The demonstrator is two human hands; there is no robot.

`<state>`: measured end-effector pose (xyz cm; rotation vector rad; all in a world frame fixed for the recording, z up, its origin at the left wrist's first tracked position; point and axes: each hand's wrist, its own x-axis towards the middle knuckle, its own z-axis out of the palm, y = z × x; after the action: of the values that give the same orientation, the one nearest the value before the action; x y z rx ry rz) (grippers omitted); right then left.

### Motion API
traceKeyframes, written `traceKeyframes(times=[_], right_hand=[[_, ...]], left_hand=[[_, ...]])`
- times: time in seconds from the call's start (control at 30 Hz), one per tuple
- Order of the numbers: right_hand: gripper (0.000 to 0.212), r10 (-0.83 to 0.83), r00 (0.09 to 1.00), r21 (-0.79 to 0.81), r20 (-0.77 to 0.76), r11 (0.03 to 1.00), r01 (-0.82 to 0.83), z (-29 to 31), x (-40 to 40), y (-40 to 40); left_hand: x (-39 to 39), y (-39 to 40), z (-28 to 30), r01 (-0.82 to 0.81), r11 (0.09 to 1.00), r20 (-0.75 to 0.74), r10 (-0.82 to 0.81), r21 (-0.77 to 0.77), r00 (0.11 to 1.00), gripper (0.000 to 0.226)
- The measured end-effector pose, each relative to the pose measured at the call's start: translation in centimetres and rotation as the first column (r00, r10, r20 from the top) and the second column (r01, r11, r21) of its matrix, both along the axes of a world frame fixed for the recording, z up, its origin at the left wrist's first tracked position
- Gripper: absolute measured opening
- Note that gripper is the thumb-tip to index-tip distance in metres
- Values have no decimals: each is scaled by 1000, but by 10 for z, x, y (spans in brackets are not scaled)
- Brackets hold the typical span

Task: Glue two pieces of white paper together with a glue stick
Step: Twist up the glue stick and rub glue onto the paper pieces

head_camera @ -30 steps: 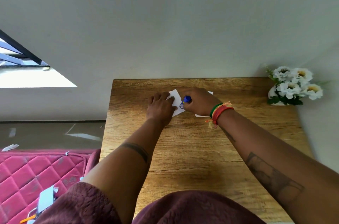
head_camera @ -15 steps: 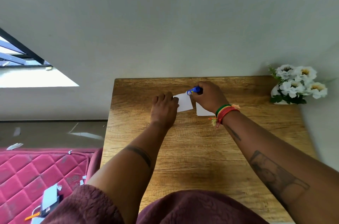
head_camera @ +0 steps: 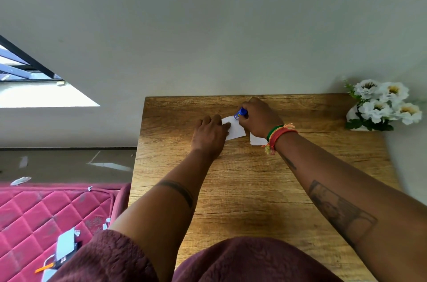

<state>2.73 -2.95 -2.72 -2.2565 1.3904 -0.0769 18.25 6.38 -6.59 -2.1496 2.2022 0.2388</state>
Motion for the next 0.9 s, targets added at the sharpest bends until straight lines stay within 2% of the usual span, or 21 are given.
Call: traceKeyframes(times=[0.37, 0.47, 0.57, 0.63, 0.77, 0.83, 0.9], right_hand=[[22, 86, 995, 59, -45, 995, -83, 10, -9, 9], [11, 107, 992, 59, -69, 993, -103, 11, -12, 15], [13, 111, 991, 83, -70, 991, -105, 12, -15, 20], [15, 70, 997, 107, -32, 992, -66, 13, -19, 19], [16, -122, 987, 125, 100, 986, 109, 17, -33, 14], [16, -140, 983, 86, 118, 988, 130, 17, -37, 15], [19, -134, 984, 59, 117, 990, 128, 15, -38, 18]], left_hand=[[-8, 0, 8, -33, 999, 21, 33, 40, 999, 40], [-10, 1, 10, -28, 998, 40, 26, 48, 999, 42], [-11, 1, 13, -26, 997, 61, 21, 77, 998, 44], [-13, -1, 17, -25, 995, 80, 17, 99, 997, 45], [-16, -5, 24, -9, 990, 151, -12, 138, 988, 37], [-17, -5, 23, -10, 992, 188, -14, 127, 982, 32], [-19, -6, 20, -14, 995, 198, -5, 95, 980, 36]])
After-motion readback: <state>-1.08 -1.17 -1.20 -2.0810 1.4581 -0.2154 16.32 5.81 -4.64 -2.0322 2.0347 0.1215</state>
